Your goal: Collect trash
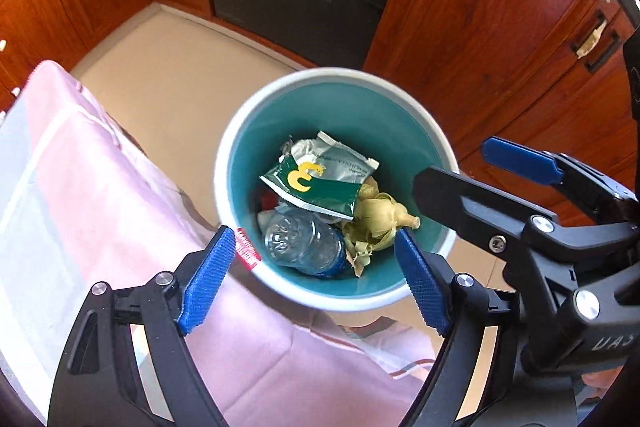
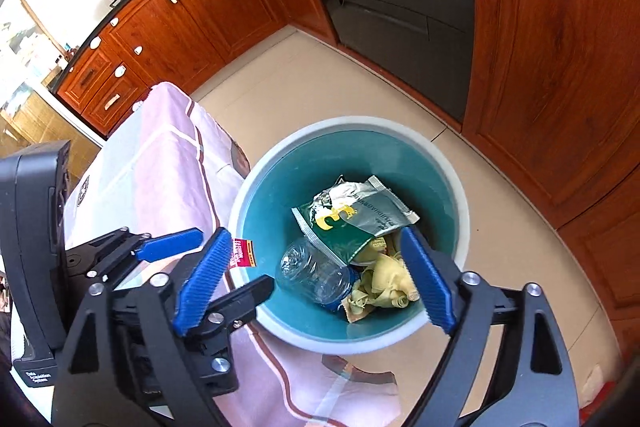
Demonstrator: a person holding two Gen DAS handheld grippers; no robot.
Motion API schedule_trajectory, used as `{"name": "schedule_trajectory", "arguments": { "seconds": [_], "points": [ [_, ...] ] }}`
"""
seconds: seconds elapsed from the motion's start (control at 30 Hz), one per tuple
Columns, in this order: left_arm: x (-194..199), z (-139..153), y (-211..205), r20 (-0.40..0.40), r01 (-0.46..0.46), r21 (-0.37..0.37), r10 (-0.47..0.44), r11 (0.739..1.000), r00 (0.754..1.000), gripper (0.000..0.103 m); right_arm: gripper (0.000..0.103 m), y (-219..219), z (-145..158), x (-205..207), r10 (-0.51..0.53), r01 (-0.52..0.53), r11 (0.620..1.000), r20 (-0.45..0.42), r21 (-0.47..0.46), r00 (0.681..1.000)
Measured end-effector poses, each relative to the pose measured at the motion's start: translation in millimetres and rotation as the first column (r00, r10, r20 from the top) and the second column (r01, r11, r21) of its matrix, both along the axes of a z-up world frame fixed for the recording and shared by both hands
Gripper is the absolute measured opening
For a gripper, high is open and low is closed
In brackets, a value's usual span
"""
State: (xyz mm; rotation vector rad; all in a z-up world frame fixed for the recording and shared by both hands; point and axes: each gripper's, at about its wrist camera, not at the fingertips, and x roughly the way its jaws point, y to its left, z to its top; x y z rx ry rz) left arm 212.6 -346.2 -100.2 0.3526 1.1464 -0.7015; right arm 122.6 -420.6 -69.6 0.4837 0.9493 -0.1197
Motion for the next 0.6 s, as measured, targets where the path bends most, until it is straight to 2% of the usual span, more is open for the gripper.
{"name": "schedule_trajectory", "arguments": {
  "seconds": [0.17,0.23,0.3,0.47,0.6],
  "points": [
    [-19,32,31,0.069,-0.043,-0.035,0.045,0.998,0.997,0.09,0.088,6,24,-17,0.005,-0.005,1.0,0.02,-0.017,1.0],
    [-27,47,46,0.102,-0.063,-0.057,0.069,0.996,0.992,0.094,0.096,8,34,-26,0.001,0.0,1.0,0.027,-0.022,1.0],
    [-37,63,60,0.134,-0.083,-0.081,0.094,0.993,0.987,0.099,0.096,13,46,-38,0.001,0.001,1.0,0.044,-0.03,0.999],
    [-64,93,102,0.141,-0.096,-0.153,0.118,0.984,0.983,0.099,0.096,29,72,-68,0.022,-0.019,0.999,0.058,-0.047,0.998],
    [-82,107,126,0.165,-0.124,-0.137,0.146,0.983,0.975,0.099,0.096,41,84,-92,0.032,-0.029,0.998,0.049,-0.057,0.998]
  ]
}}
